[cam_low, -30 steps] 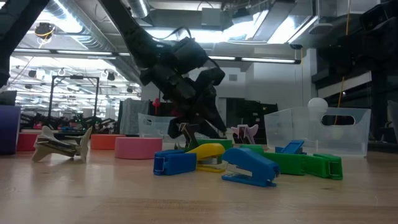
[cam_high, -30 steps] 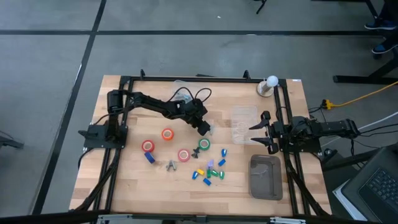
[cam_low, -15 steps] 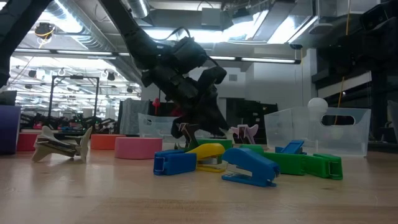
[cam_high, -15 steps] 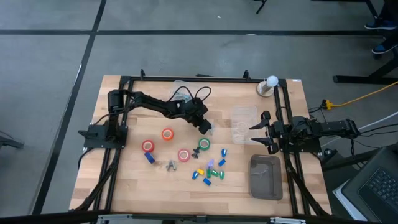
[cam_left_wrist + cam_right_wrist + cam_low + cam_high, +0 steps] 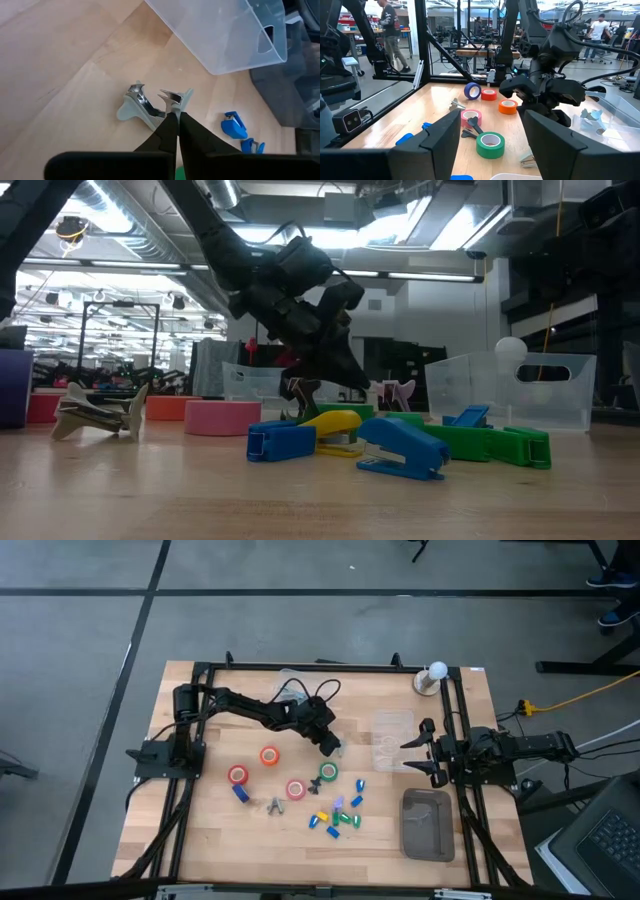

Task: Pick and place Stapler, Stapler remover, tape
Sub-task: Put the grey staple remover into the top transparent bin

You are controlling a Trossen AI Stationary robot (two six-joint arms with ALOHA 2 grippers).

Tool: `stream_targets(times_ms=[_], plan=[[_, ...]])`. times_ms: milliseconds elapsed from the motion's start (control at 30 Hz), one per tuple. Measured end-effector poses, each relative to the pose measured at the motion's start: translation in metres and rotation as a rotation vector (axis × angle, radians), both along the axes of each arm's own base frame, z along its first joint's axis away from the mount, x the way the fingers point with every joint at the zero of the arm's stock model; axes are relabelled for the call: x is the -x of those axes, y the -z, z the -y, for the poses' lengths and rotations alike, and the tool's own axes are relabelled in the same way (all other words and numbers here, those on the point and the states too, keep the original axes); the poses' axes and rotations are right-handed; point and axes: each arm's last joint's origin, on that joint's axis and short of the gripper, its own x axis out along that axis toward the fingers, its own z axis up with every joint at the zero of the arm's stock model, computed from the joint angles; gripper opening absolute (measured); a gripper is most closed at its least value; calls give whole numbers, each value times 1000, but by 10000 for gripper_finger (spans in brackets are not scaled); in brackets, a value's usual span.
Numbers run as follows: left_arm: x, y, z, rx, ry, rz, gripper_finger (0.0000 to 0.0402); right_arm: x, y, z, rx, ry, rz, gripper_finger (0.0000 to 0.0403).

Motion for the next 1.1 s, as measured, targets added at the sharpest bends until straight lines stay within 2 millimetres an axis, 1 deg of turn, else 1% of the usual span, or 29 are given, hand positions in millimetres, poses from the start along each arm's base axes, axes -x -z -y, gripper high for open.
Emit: stream_targets(times_ms=[167, 300, 433, 567, 700, 867, 967, 1100], plan=[[-1, -8, 1, 4, 32, 41, 4, 0, 0, 0, 0, 0, 1, 225], [-1, -21, 2, -1, 58, 101, 4, 0, 0, 0, 0, 0, 0, 225], [2, -46, 4, -56, 110, 197, 4, 0, 0, 0, 0, 0, 0, 225], [8, -73, 3, -142, 127, 277, 4, 0, 0, 0, 0, 0, 0, 225], [19, -103, -1, -232, 86, 345, 4, 0, 0, 0, 0, 0, 0, 225], [38, -136, -13, -305, 33, 421, 4, 0, 0, 0, 0, 0, 0, 225], [49, -151, -20, -349, -5, 440, 4, 0, 0, 0, 0, 0, 1, 225], [63, -163, -28, -427, -53, 424, 3, 0, 0, 0, 0, 0, 0, 225]])
